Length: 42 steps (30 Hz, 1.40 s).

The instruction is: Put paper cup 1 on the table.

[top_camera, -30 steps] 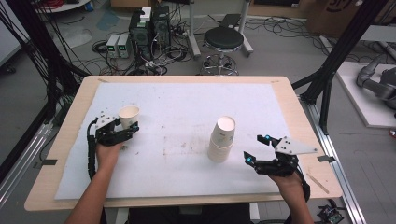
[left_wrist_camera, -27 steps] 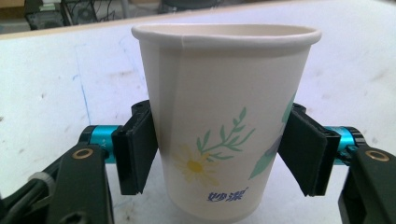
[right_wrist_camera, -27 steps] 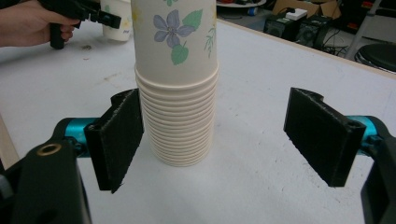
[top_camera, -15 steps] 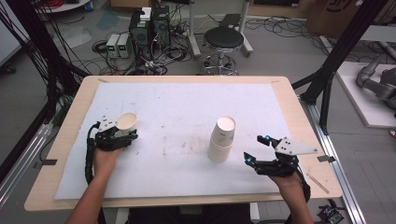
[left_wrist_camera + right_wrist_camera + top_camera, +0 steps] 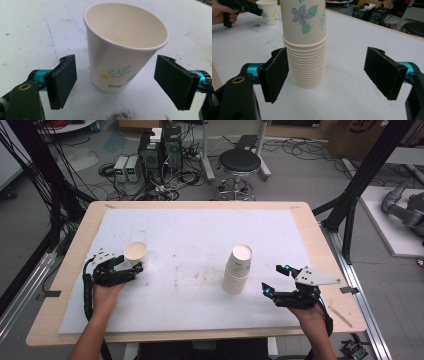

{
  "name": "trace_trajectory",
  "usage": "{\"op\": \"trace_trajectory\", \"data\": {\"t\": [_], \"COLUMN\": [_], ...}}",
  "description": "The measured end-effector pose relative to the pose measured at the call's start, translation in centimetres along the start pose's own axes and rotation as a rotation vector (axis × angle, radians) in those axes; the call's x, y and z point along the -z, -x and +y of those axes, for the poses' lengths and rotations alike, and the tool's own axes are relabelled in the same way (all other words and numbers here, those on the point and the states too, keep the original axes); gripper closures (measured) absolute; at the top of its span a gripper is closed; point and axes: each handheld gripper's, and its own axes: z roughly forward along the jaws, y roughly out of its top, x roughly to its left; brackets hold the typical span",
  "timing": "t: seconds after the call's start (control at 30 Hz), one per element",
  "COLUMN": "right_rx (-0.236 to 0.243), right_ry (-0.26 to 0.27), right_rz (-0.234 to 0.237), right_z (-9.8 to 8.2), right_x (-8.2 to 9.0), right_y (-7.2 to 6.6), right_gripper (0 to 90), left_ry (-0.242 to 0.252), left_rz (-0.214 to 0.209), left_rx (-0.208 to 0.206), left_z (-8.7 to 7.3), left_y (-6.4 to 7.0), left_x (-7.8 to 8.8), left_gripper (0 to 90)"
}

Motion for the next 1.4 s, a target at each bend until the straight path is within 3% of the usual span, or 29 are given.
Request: {"op": "trace_trajectory", "data": {"t": [0.27, 0.4, 0.53, 0.63, 0.8, 0.87, 0.97, 1.17, 1.4], "right_rx": [-0.014, -0.026, -0.032, -0.024, -0.011, -0.011, -0.01, -0.009, -0.004], "right_ry": [0.008, -0.012, -0.024, -0.03, -0.044, -0.047, -0.052, -0.042, -0.026], "right_rz": [-0.025, -0.041, -0.029, -0.027, 0.022, 0.032, 0.047, 0.049, 0.04], "right_z": [0.1, 0.1, 0.1, 0.1, 0.6, 0.7, 0.7, 0.7, 1.2], "right_x": [0.2, 0.0, -0.1, -0.1, -0.1, -0.2, -0.3, -0.1, 0.0], "right_y": [0.2, 0.4, 0.7, 0.9, 1.2, 1.1, 0.9, 1.0, 1.2], "right_gripper": [20.4, 20.4, 20.4, 20.4, 20.4, 20.4, 20.4, 20.4, 20.5], "left_ry": [0.123, 0.192, 0.227, 0.254, 0.265, 0.265, 0.272, 0.262, 0.255], "left_rz": [-0.007, -0.045, -0.062, -0.116, -0.247, -0.258, -0.312, -0.353, -0.35], "left_rx": [0.041, 0.011, -0.089, -0.109, -0.14, -0.146, -0.157, -0.174, -0.172], "left_z": [-0.2, 0.1, 0.7, 0.8, 0.8, 0.9, 1.0, 1.3, 1.0], "left_y": [0.3, 1.3, 2.5, 3.1, 4.6, 5.0, 6.1, 7.0, 6.7], "left_x": [3.5, 4.4, 4.8, 5.1, 5.0, 4.9, 4.5, 4.0, 4.3], "left_gripper": [18.6, 18.3, 15.8, 15.8, 15.9, 15.9, 15.8, 15.9, 16.2]}}
